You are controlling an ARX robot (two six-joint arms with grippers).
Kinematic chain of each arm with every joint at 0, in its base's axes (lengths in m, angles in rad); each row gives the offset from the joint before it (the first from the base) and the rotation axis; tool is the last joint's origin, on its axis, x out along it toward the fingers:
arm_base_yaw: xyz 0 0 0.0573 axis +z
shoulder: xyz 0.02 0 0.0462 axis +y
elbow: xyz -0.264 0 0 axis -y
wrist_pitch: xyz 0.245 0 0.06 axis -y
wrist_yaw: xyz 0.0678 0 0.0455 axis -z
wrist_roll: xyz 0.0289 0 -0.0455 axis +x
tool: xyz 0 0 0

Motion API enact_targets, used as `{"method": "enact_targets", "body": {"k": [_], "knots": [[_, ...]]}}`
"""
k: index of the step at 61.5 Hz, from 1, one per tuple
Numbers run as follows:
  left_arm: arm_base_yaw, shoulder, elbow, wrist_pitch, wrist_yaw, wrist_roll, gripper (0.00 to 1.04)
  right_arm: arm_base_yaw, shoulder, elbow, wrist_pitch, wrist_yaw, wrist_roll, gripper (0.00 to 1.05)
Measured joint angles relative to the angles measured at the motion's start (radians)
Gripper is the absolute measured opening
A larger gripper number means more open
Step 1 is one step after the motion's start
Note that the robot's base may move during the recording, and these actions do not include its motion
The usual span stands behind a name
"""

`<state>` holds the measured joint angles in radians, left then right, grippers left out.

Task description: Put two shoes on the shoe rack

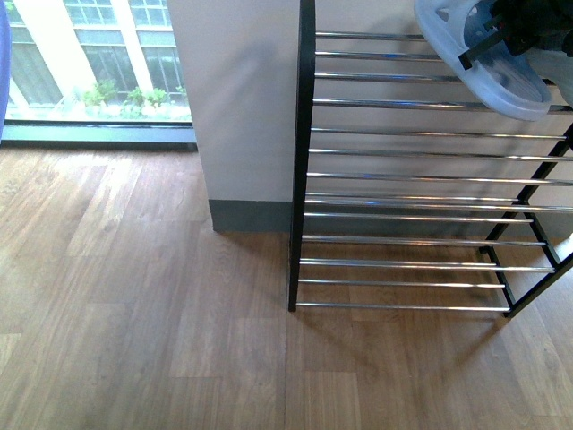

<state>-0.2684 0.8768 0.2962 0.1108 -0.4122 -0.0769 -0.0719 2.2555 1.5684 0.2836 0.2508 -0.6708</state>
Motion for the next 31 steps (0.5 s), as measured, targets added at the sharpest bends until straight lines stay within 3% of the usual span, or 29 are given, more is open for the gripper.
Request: {"method": "enact_targets", "body": {"k": [13, 31], "knots": [[0.000, 0.000, 0.000, 0.000, 0.000, 0.000, 0.02, -0.002, -0.001, 0.003, -0.024, -0.017, 0.019, 0.02], [0.000, 0.000, 0.000, 0.000, 0.000, 0.000, 0.02, -0.013, -0.042, -0.035, -0.034, -0.067, 0.085, 0.41]]}}
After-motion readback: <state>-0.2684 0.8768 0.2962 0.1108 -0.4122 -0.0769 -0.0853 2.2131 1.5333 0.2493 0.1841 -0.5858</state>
